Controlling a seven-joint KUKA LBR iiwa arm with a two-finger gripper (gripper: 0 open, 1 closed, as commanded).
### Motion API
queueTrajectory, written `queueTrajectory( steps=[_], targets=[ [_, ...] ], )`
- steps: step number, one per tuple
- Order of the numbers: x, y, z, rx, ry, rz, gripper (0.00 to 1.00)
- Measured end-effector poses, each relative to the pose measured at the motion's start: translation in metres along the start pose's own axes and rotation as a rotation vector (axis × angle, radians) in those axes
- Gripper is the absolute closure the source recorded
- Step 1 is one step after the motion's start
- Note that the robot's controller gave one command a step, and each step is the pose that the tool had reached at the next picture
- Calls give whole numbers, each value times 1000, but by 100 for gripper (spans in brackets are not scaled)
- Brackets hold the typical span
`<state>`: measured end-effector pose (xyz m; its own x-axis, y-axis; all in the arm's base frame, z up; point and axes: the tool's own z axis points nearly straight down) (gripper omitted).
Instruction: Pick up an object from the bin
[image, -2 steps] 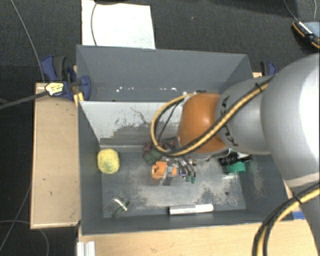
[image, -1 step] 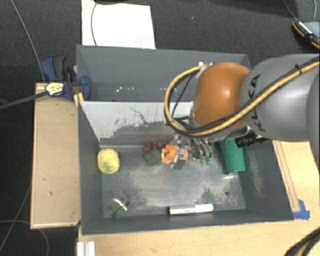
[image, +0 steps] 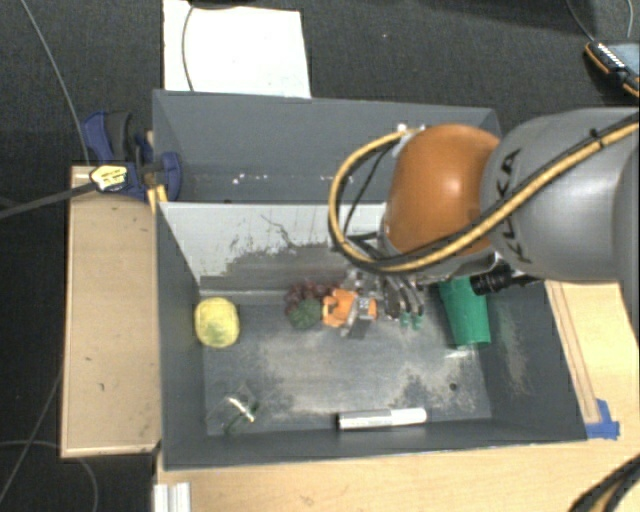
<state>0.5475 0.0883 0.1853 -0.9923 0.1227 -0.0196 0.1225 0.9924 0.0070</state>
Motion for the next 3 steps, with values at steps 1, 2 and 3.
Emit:
queueTrajectory(
  steps=[1, 2, 3],
  targets=[
    [-25, 14, 106, -1, -4, -113, 100],
    [-6, 13, 11, -2, -5, -33, 100],
    [-13, 15, -9, -5, -18, -44, 100]
  ],
)
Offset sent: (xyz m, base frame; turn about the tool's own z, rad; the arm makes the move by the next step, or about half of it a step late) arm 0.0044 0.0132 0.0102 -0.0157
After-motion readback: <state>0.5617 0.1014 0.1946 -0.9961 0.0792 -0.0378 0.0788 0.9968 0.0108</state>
